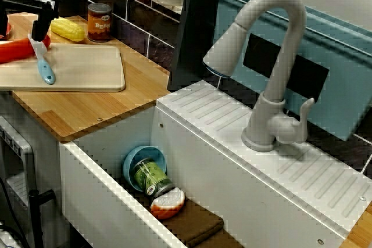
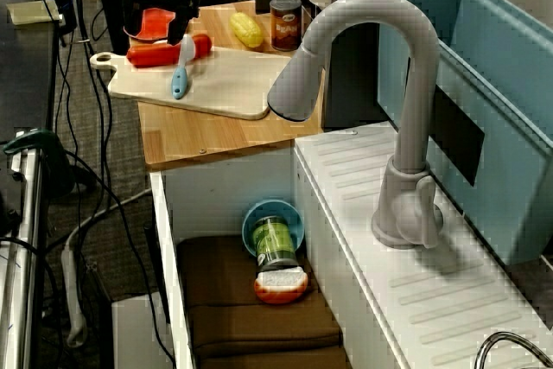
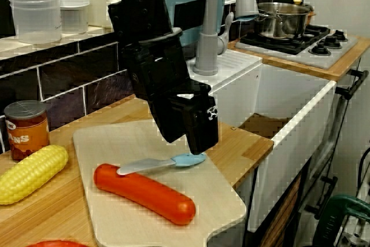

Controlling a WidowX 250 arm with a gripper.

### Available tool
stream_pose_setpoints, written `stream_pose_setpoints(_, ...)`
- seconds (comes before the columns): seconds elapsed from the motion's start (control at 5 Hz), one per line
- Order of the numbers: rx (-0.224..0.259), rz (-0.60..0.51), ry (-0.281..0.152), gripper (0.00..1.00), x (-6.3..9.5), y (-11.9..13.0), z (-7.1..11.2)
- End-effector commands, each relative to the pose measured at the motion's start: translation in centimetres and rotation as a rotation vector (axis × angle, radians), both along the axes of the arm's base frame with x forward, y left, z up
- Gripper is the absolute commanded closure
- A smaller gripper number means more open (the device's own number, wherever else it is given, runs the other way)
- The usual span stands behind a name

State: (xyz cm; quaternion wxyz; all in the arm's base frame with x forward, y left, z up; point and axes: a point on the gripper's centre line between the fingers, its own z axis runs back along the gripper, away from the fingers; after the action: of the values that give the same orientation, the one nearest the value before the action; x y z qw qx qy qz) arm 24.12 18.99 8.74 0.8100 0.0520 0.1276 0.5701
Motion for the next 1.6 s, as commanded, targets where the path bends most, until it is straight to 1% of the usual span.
stream_pose_setpoints(0.0, 0.230, -0.154, -0.071, 0.00, -0.5, 0.4, 0.2)
stream_pose_setpoints(0.2, 0.255, -0.179, -0.090, 0.00, -1.0, 0.2, 0.3)
stream_pose_setpoints(0.4, 0.333, -0.317, -0.093, 0.00, -1.0, 0.1, 0.1)
stream_pose_setpoints(0.6, 0.370, -0.392, -0.117, 0.00, -1.3, 0.6, -0.1)
stream_pose_setpoints(0.8, 0.393, -0.470, -0.147, 0.00, -1.5, 0.7, -0.2)
stream_pose_setpoints(1.0, 0.440, -0.579, -0.187, 0.00, -1.6, 0.9, -0.3)
stream_pose_setpoints(1.2, 0.440, -0.721, -0.236, 0.00, -1.7, 1.1, -0.2)
stream_pose_setpoints(1.4, 0.448, -0.912, -0.284, 0.00, -1.6, 1.3, -0.5)
